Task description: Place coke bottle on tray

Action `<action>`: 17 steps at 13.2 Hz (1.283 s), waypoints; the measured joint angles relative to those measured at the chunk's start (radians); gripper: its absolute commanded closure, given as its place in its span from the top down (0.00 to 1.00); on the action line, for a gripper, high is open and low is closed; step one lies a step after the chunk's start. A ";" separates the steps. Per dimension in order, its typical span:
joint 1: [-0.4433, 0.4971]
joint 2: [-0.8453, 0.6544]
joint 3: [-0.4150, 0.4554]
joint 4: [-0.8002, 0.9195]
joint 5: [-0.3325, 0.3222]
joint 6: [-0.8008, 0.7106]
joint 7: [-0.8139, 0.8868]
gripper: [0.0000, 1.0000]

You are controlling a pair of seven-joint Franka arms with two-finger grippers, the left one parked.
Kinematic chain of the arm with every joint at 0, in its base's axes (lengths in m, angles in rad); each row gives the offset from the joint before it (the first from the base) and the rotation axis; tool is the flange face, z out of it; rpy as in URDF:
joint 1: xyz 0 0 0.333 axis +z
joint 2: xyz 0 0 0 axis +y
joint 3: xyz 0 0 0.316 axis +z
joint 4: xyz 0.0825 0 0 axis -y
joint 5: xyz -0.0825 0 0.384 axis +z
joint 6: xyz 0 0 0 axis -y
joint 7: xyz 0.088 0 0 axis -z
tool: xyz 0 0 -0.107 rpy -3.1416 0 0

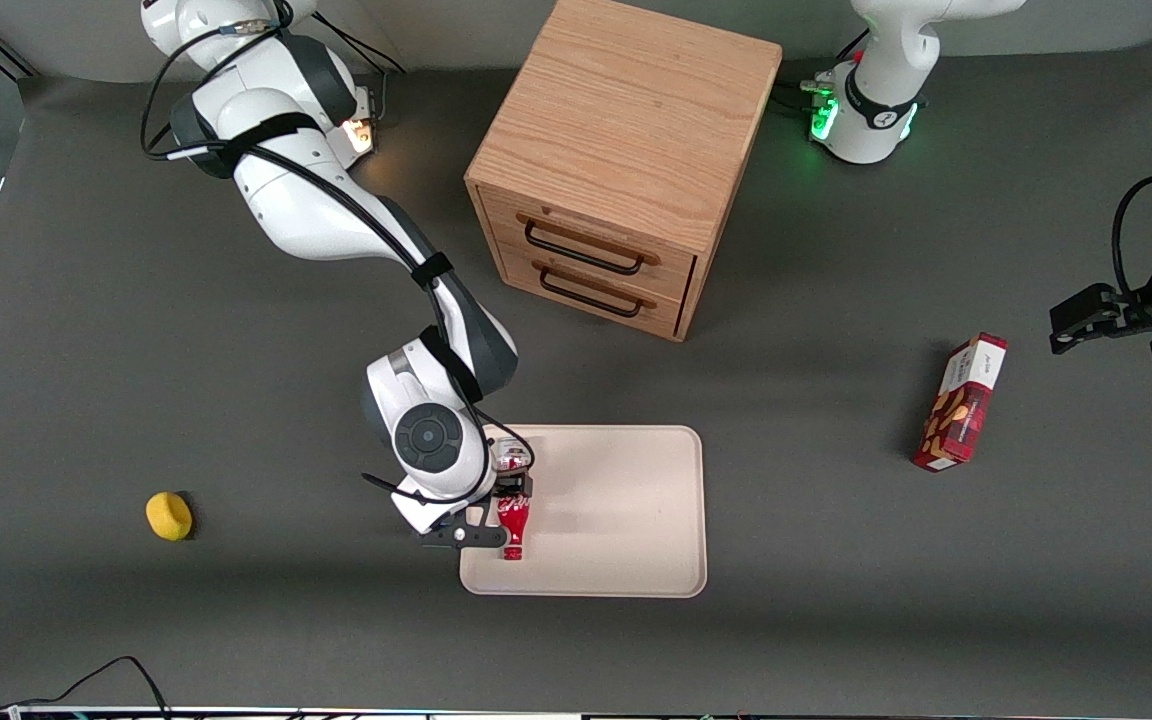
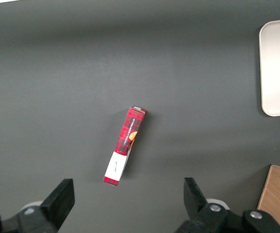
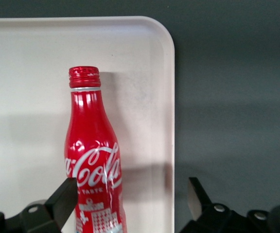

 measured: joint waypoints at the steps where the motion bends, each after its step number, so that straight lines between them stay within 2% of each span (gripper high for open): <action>1: 0.001 -0.011 0.001 0.000 0.000 -0.011 0.015 1.00; 6: 0.002 -0.065 0.002 -0.002 0.000 -0.139 0.048 1.00; 9: -0.022 -0.191 0.031 -0.077 0.001 -0.226 0.048 1.00; 13: -0.196 -0.512 0.151 -0.393 0.001 -0.256 -0.069 1.00; 15: -0.234 -0.678 0.127 -0.566 0.010 -0.259 -0.177 1.00; 17: -0.237 -0.838 0.041 -0.724 0.049 -0.258 -0.304 1.00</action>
